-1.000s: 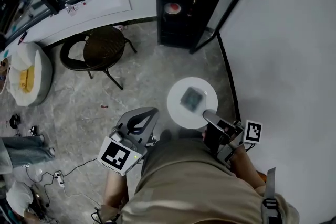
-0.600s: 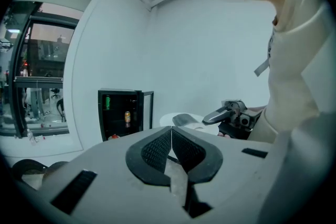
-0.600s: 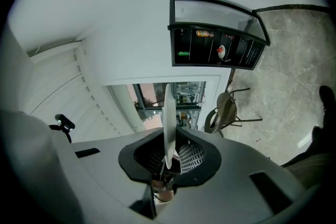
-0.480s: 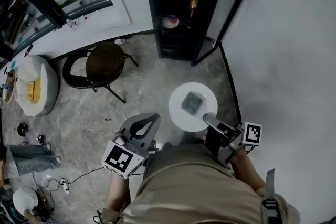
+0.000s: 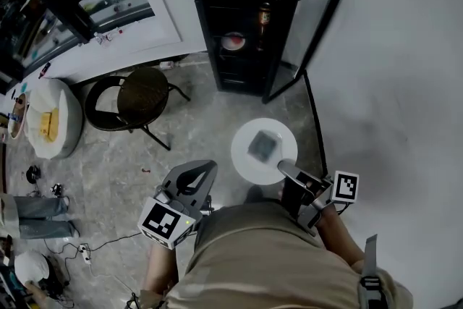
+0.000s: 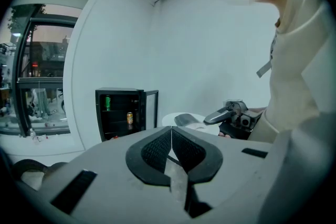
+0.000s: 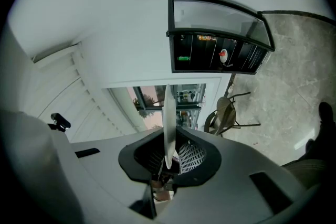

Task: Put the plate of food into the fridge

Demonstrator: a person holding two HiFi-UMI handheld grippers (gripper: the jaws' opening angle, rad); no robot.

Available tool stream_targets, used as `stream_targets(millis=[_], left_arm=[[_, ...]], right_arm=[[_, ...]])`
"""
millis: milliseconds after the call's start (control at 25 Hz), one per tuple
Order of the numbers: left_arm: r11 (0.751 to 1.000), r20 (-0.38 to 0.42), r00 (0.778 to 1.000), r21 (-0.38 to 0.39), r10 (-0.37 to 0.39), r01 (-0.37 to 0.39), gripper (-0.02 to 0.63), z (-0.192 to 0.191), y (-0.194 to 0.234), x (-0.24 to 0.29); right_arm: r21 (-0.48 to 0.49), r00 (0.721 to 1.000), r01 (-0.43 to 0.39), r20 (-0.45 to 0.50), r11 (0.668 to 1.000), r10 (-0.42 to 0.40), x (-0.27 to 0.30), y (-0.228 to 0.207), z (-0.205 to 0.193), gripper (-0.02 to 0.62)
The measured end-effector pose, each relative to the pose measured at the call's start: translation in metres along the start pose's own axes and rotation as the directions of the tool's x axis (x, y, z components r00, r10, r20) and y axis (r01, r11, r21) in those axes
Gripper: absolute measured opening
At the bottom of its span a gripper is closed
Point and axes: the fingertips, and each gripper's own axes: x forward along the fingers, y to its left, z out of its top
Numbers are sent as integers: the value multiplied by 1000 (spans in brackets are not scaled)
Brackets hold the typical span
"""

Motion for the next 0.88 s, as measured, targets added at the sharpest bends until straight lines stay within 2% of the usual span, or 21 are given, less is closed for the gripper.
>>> stream_targets(millis=[400, 640, 880], left_arm=[[999, -56, 998, 15, 29, -28, 12, 9, -16, 44], [999, -60, 998, 24, 32, -31, 12, 12, -16, 55], [999, -39, 999, 52, 4, -2, 12, 16, -12, 65]], right_arm=[[6, 1000, -15, -16, 1000, 15, -16, -10, 47, 44], [18, 999, -41, 3, 999, 41, -14, -13, 52, 44], [-1, 999, -38, 32, 999, 38, -16, -12, 52, 44]])
